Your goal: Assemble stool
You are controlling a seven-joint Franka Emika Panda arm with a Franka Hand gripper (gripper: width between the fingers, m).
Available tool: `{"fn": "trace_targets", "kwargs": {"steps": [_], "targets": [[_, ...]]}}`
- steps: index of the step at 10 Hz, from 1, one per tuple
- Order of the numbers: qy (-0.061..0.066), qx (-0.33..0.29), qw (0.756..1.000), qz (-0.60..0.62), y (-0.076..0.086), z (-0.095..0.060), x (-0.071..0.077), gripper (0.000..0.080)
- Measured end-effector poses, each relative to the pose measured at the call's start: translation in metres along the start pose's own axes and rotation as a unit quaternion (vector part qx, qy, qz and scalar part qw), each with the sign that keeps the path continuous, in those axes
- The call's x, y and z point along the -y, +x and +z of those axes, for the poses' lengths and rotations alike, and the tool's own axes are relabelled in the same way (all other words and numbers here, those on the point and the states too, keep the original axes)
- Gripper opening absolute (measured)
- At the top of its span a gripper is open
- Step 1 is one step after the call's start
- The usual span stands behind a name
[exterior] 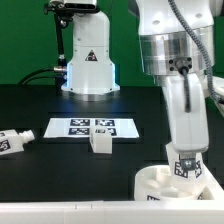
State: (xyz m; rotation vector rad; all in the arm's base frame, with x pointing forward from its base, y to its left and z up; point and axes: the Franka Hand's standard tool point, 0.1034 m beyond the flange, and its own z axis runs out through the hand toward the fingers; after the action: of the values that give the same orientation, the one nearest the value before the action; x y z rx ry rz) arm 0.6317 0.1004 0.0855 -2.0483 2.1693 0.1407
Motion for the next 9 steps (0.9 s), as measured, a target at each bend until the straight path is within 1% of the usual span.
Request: {"fn": "trace_targets", "kwargs": {"steps": [1, 2, 4, 5, 6, 7, 8, 9], "targets": [[-0.018, 0.006, 0.997, -0.075, -0.0043, -0.0041, -0.0058, 0.0646], [-0.029, 0.010, 0.994, -0.109, -0.0079, -0.0061, -0.0093, 0.0648], [-0.027, 0.011, 0.986, -0.165, -0.0061, -0.0042, -0.0090, 0.0648], [-0.027, 0.012, 0.978, -0.207, -0.0060, -0.0043, -0.0090, 0.0648], [-0.027, 0.011, 0.963, -0.270, -0.0058, -0.0047, -0.0090, 0.0648], [-0.028, 0.005, 0.932, -0.360, -0.0068, -0.0074, -0.0087, 0.0648], [-0.028, 0.002, 0.886, -0.463, -0.0074, -0.0083, -0.0079, 0.0648], [-0.026, 0.003, 0.850, -0.525, -0.0074, -0.0070, -0.0081, 0.0648]]}}
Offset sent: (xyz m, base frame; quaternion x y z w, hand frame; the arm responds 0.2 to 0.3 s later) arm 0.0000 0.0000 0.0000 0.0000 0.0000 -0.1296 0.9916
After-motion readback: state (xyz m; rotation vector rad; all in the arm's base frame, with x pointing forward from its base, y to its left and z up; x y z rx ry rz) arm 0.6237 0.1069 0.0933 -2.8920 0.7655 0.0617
